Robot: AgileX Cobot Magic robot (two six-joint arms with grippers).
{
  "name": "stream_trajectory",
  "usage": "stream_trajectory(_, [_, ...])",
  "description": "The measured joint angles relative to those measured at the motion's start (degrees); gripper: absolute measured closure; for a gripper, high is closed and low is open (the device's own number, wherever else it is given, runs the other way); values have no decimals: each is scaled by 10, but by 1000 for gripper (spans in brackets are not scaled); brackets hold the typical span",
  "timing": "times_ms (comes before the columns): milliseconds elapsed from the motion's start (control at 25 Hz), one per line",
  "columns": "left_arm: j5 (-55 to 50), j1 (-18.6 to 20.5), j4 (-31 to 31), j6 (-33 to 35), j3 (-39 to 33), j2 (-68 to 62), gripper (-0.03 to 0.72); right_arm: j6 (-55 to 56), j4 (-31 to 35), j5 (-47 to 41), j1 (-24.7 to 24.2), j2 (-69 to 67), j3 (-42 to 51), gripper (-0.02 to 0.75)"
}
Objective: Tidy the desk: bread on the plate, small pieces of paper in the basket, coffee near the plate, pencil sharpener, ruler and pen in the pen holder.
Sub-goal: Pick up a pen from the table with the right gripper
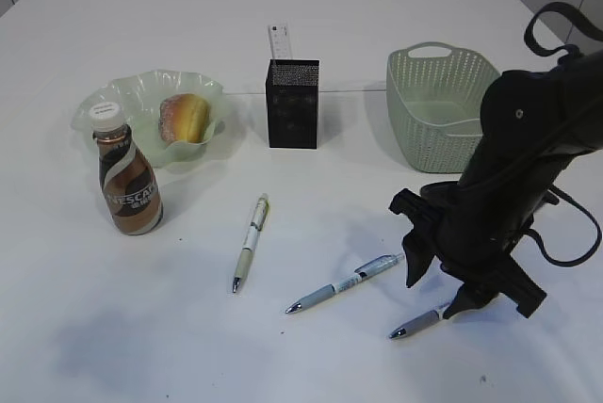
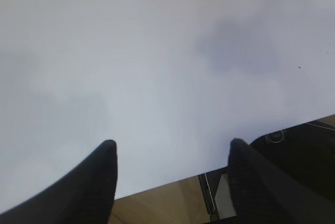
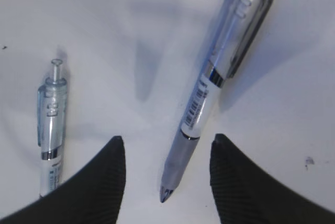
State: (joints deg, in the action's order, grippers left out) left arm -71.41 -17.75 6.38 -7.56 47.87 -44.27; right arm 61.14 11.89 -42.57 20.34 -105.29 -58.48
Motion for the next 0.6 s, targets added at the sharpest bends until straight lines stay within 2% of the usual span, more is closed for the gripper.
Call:
stream_trajectory(120, [0,0,0,0,0,0,222,18,-2,0,0,0,0,301])
stream_trajectory(600, [0,0,1,0,0,0,222,52,-54,-11,0,0,0,281])
